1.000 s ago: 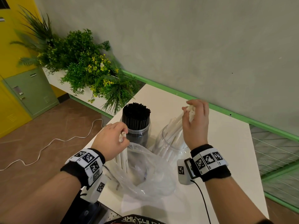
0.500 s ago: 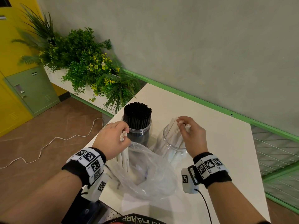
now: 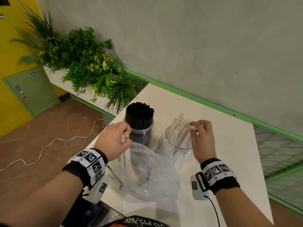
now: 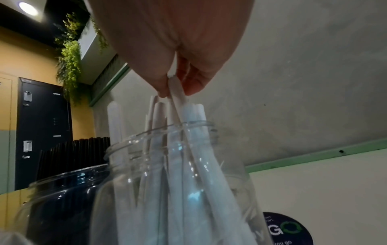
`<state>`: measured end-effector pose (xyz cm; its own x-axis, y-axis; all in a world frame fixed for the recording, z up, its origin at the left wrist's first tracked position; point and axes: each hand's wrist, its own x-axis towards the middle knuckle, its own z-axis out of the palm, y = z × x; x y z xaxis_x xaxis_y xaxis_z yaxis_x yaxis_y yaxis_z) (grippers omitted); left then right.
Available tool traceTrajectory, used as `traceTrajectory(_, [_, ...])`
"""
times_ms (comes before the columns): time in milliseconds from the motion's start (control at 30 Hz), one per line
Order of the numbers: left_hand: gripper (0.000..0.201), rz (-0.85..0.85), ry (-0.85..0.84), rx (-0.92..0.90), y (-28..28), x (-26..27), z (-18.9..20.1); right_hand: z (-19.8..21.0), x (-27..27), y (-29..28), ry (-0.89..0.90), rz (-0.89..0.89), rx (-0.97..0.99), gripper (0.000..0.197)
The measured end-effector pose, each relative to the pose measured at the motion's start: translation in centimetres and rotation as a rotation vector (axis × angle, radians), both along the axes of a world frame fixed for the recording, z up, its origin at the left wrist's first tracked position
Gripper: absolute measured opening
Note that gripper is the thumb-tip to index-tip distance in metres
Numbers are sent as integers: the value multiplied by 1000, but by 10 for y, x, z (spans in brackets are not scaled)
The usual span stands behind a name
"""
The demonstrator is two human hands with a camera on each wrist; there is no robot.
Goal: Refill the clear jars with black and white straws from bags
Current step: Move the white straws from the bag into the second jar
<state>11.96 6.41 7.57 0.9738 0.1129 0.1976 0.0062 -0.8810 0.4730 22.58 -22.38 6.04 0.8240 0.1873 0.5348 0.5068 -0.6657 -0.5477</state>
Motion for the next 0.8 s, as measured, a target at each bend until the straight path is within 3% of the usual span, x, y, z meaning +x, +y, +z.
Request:
traceTrajectory(133, [22,4,2,-1,-1,-1,1,13,-9,5,-165,-69,-83,24])
traceTrajectory(200, [23,4,2,-1,-1,-1,2,17,-17,13,-237,25,-129,18])
traceTrajectory(300, [24,5,6,-6,-2,-1,4,16,-22,24,-98,200,-248,25])
traceTrajectory(367, [23,2,1,-10,-2,-1,4,12,-19,28,6,217,-288,22])
traceTrajectory(533, [21,-4,-8,-15,0,-2,3,28,-11,23,52,53,-69,13])
traceTrajectory(667, [21,-5,-21,-22,0,-2,3,47,-8,-2,20,-49,82,24])
traceTrajectory(800, [21,-7,-22,-27,-1,-1,3,31,-5,-14,-13,-3,-60,15])
